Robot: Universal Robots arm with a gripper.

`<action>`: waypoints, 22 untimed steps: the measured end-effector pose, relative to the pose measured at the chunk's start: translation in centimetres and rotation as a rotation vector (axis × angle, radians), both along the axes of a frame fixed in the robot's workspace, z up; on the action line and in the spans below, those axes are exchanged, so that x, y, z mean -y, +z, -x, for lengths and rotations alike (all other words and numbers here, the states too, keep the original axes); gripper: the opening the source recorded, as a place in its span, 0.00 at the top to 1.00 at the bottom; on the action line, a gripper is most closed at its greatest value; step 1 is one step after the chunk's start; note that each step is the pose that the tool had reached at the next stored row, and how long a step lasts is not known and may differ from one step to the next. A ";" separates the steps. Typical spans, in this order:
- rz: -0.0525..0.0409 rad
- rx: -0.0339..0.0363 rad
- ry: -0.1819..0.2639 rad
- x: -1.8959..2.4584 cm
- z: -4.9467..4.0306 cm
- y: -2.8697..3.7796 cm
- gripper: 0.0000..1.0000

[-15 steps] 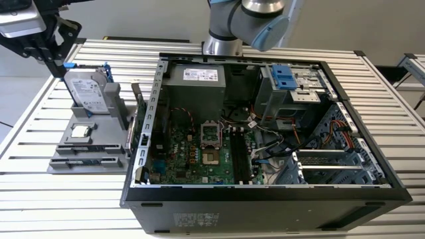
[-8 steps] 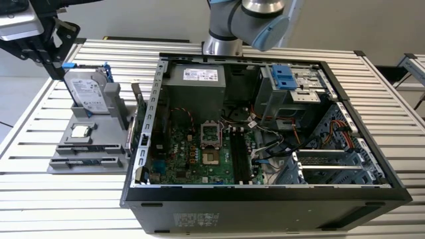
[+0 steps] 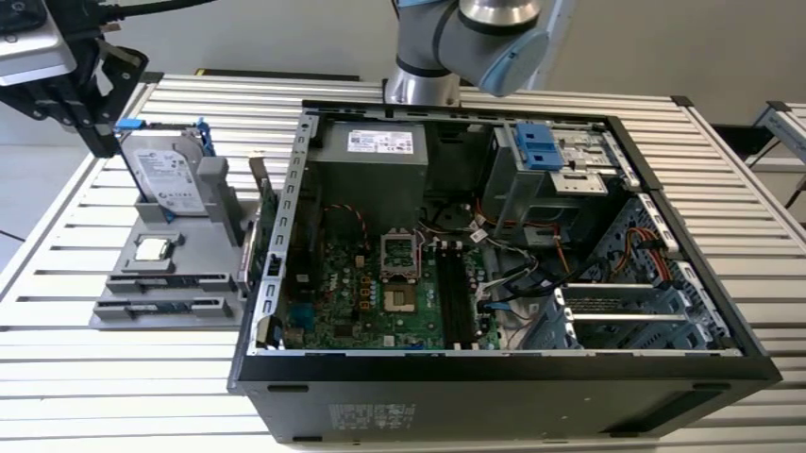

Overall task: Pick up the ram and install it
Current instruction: 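Reach for the ram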

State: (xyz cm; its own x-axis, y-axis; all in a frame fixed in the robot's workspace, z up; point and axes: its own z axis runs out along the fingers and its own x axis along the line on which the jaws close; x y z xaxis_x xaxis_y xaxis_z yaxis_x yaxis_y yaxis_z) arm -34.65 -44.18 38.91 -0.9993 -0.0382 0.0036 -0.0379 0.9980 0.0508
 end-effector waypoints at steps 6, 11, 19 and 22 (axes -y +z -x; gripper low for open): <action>0.0000 -0.0015 0.000 0.70 0.00 0.00 1.00; 0.0001 -0.0027 0.000 1.28 0.00 0.00 1.00; 0.0001 -0.0053 0.000 1.96 0.00 -0.01 1.00; 0.0000 -0.0059 0.000 2.22 0.00 -0.01 1.00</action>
State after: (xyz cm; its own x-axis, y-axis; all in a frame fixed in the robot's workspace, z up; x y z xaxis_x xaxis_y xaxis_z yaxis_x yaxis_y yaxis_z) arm -34.65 -46.41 38.90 -0.9992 -0.0382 0.0095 -0.0377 0.9980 0.0510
